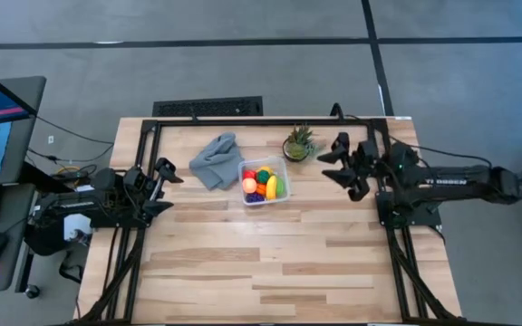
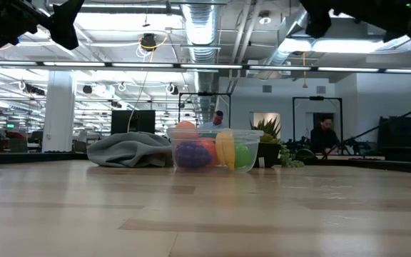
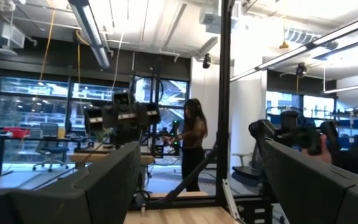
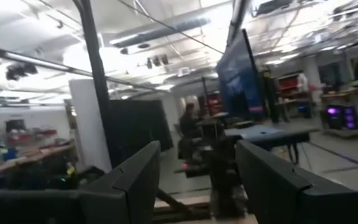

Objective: Pick and placing Produce into tupperware
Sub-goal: Return to Home Position

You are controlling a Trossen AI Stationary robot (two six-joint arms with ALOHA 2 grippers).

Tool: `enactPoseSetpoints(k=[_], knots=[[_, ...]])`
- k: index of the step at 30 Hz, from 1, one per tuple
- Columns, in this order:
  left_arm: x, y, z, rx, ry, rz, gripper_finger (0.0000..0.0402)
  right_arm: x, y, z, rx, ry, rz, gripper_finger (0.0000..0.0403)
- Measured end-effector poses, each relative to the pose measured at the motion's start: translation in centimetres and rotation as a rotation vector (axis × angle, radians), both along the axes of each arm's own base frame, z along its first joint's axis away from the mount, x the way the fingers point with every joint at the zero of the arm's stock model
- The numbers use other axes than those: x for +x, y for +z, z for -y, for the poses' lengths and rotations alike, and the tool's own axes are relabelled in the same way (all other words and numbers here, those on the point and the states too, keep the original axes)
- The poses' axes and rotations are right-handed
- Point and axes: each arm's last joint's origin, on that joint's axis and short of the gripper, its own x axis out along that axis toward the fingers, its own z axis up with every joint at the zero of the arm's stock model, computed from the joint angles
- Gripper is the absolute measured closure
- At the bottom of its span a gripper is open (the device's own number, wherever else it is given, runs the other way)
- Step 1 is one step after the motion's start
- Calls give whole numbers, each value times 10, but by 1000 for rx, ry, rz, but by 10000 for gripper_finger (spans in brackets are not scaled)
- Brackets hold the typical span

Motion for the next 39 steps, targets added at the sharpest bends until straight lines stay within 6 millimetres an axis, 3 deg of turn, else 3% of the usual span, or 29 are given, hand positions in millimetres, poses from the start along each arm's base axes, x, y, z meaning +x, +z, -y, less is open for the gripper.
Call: enactPoseSetpoints(k=[7, 12, 20, 29, 39], knots=[[0, 0, 1, -20, -20, 1, 78, -23, -26, -16, 22, -164, 63, 168], [0, 0, 2, -25, -34, 0, 78, -38, -31, -17, 32, -149, 112, 168], [0, 0, 2, -43, -23, -1, 78, -51, -57, -24, 81, -102, 139, 168], [0, 0, 1, -59, -26, -13, 78, -53, -76, -33, 102, -108, 84, 168], [1, -2, 1, -56, -23, -35, 78, -56, -75, -25, 74, -61, 88, 168]])
